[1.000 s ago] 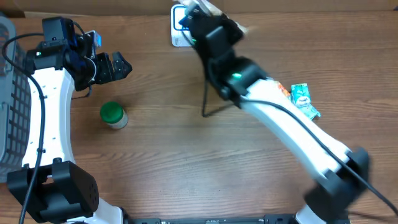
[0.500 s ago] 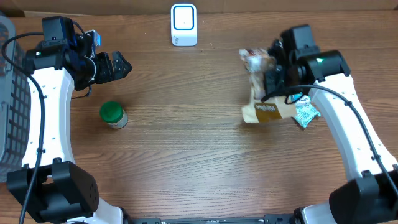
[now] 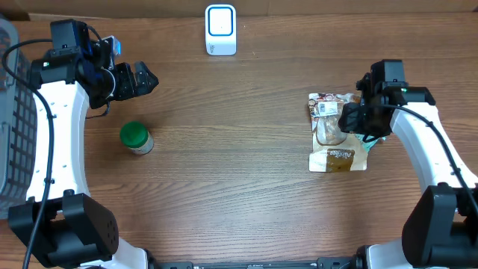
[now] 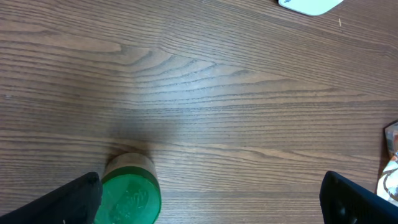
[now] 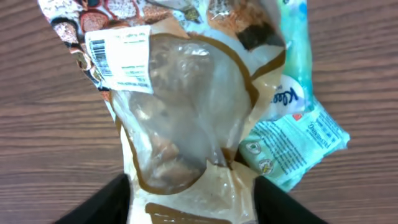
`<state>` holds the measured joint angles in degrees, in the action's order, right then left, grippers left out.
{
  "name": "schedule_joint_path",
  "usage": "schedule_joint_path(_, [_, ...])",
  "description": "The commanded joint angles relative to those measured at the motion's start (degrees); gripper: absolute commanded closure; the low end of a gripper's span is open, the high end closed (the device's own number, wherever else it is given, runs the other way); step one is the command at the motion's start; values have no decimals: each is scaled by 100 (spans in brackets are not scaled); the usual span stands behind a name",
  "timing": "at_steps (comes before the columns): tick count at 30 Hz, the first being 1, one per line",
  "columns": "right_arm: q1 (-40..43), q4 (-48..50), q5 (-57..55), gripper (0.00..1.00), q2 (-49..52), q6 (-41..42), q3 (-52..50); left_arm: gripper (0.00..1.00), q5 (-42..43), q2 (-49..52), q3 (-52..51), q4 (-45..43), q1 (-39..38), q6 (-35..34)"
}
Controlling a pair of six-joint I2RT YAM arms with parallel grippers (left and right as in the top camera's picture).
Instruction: Scan the item barcode
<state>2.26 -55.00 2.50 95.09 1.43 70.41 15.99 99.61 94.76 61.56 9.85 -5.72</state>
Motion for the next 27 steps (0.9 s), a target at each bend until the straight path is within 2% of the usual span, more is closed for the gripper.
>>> schedule_joint_path(1, [22, -83, -4, 33, -48, 31, 142, 0, -7, 24, 50, -9, -13, 39])
schedule_joint_path(5, [-83, -643, 293, 23, -59, 33, 876, 0, -7, 24, 50, -9, -13, 39])
schedule_joint_path(7, [-192, -817, 822, 0, -59, 35, 1244, 1, -7, 24, 50, -9, -13, 39])
schedule_joint_path(11, [-389, -643, 2385, 0, -57, 35, 1484, 0, -7, 24, 50, -9, -13, 39])
schedule_joint_path(14, [-544, -330, 3136, 0, -46, 35, 1434, 0, -7, 24, 50, -9, -13, 39])
schedule_joint_path(21, [-1102, 354, 2931, 0, -42, 229, 1241, 0, -7, 24, 50, -9, -13, 39])
schedule_joint_path(27, [-1228, 315, 2756, 0, -35, 332, 1091, 0, 337, 24, 50, 0, -15, -168])
